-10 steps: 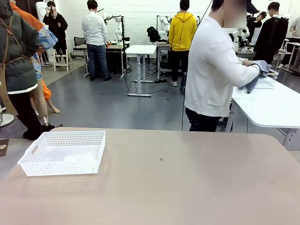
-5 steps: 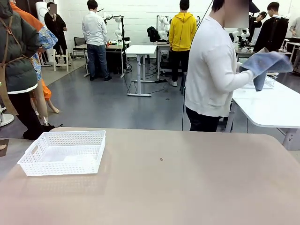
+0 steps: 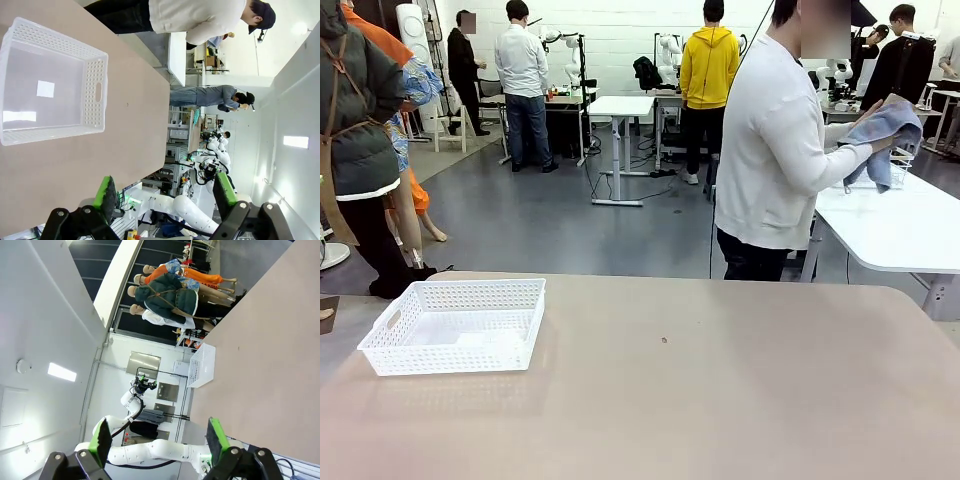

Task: Clean and organize the cups into the basket.
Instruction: Pick up the Organizing basket and move it to the center of the table, then pick up the Reusable plastic cup from the right side of the table and place it inside the Organizing basket.

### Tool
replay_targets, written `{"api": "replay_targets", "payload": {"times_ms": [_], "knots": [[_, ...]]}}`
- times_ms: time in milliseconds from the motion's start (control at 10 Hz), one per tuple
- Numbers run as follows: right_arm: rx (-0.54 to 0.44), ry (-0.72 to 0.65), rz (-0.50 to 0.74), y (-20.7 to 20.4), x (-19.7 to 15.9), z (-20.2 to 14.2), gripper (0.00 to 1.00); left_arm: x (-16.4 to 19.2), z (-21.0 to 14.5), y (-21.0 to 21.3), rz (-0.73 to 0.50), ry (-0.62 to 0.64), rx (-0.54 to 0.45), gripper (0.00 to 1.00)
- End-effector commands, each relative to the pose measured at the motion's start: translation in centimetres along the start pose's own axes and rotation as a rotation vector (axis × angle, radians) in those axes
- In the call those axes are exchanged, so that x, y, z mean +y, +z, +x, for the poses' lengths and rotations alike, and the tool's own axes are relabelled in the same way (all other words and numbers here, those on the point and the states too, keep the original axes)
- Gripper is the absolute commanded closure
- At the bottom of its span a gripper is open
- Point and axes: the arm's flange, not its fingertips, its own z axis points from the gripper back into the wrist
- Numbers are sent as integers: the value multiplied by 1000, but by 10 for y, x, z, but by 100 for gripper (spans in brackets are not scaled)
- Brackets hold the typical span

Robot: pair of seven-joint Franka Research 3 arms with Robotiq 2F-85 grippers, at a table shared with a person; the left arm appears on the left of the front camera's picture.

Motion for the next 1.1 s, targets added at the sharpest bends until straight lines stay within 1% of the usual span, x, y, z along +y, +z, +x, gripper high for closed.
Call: {"api": "replay_targets", "payload": {"times_ms": [0, 1000], "knots": [[-10, 22, 21, 1, 1, 3, 0, 0, -1, 1, -7, 0, 1, 0], [-10, 22, 21, 1, 1, 3, 0, 0, -1, 1, -7, 0, 1, 0]]}}
